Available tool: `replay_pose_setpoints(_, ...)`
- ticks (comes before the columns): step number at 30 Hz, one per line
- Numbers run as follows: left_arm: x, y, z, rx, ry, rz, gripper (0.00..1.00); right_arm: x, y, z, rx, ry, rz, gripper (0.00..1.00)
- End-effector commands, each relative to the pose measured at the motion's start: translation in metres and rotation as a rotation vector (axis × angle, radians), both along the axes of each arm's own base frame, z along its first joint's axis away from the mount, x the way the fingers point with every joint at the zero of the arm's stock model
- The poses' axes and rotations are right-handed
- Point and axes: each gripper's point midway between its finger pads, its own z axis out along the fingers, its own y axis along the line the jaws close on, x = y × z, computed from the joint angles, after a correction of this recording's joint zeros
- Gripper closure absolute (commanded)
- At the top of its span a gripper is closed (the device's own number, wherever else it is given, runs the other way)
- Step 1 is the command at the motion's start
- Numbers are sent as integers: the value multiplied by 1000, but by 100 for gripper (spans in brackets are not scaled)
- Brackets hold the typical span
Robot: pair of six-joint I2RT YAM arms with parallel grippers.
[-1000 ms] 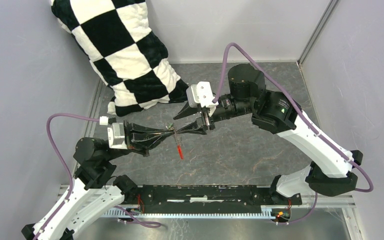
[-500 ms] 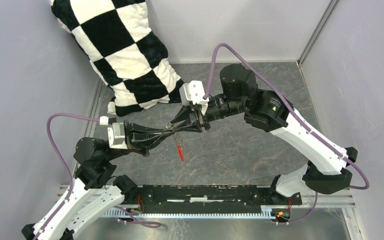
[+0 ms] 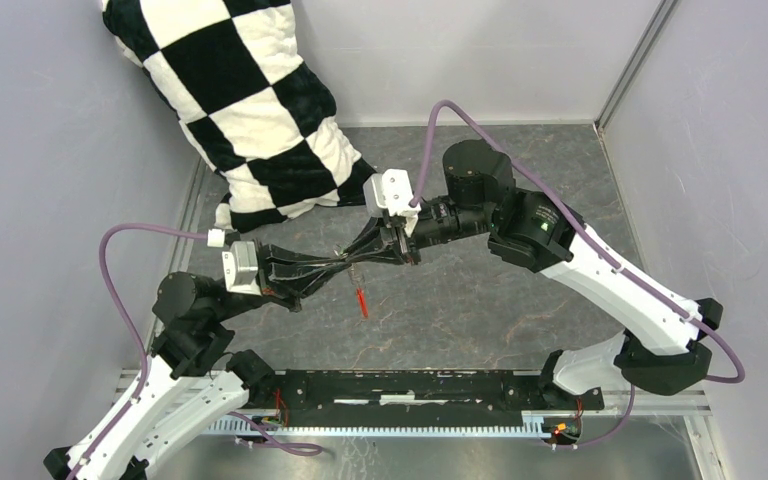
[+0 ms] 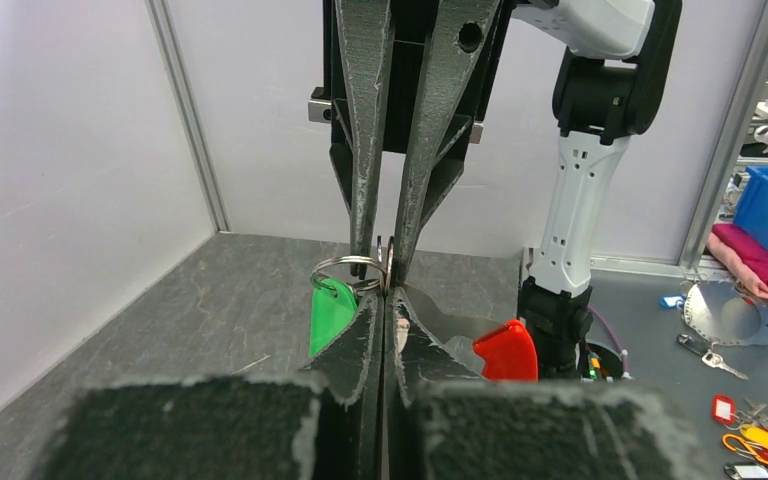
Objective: Put the keys on the keyring
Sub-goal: Adjust the key on the keyring.
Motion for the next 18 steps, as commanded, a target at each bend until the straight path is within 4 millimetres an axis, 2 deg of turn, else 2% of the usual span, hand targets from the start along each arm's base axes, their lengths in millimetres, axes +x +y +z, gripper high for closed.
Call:
replay_pose_setpoints(1, 5, 4, 11, -12, -93, 47, 98, 6, -2, 14, 65, -30, -45, 80)
replay_pose_setpoints(5, 5, 5, 9, -6, -96, 55, 98, 8, -1, 11, 42, -20, -54, 77)
replay_pose_setpoints(8, 6, 5, 7, 0, -96, 59, 98, 11, 1, 6, 19, -18, -63, 79)
replay_pose_setpoints(11, 6, 5, 5, 4, -95, 58, 98, 12, 1, 3, 8, -16, -69, 86)
replay_pose_setpoints(13, 4, 5, 4, 9, -99, 52, 98, 14, 1, 3, 6, -24, -74, 99)
replay_pose_setpoints(15, 2, 3, 2, 21, -107, 36, 98, 15, 1, 4, 10, -30, -80, 99)
replay_pose_setpoints(16, 0, 3, 2, 29, -112, 27, 92, 14, -1, 6, 22, -34, -78, 99)
replay_pose_setpoints(18, -5, 2, -1, 52, -120, 2, 73, 12, -3, 9, 40, -42, -77, 99)
